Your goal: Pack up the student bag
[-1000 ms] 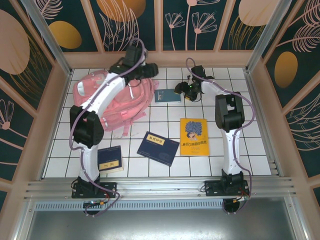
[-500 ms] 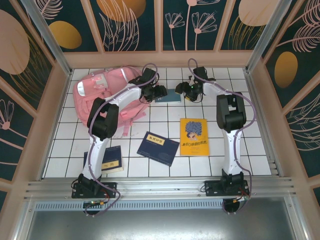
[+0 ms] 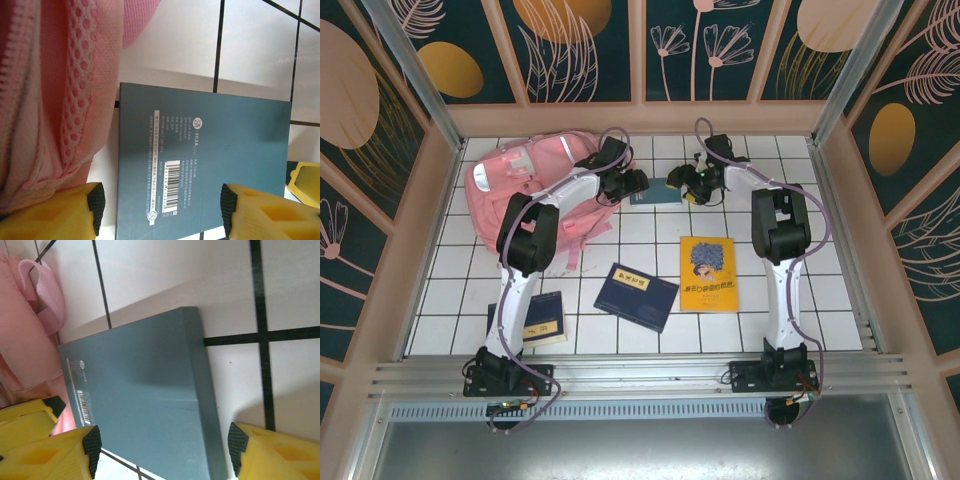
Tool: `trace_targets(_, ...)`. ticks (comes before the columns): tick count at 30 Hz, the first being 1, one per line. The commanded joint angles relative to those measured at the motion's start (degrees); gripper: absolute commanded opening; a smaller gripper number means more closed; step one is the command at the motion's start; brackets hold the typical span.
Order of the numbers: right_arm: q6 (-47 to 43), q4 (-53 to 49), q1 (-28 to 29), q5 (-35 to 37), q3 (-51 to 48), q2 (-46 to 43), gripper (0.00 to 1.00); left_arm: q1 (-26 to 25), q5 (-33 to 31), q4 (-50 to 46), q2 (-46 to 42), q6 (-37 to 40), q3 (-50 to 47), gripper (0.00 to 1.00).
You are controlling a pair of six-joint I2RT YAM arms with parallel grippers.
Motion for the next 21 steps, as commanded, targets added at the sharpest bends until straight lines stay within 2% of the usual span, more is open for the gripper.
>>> trace_targets(1, 0.6, -2.1, 2.0, -2.4, 1.2, 3.5, 0.70, 0.9, -1.2, -0.7, 3.1, -1.3, 0.1, 0.64)
trace_targets(9, 2.5, 0.3, 2.2, -8.5, 1.4, 5.4, 0.70, 0.6, 5.3, 3.7, 3.9, -3.3, -1.4, 0.63)
trace_targets(12, 5.2, 4.3, 2.1, -14.0, -0.1, 5.3, 0.70, 0.4, 7.1, 4.8, 4.0, -3.4, -2.2, 0.60)
trace_targets(16, 14.0, 17.9, 1.6, -23.2, -6.7, 2.9, 0.69, 0.3, 8.7, 5.7, 3.9, -3.6, -3.6, 0.59)
trace_targets(19, 23.3, 32.0, 1.0, -27.2, -13.0, 0.3, 0.69, 0.3, 9.3, 6.3, 3.6, -3.6, -4.3, 0.58)
trace_targets(21, 27.7, 37.7, 0.8, -28.4, -15.1, -0.4, 0.69, 0.4, 9.7, 6.6, 3.5, -3.6, -4.8, 0.57)
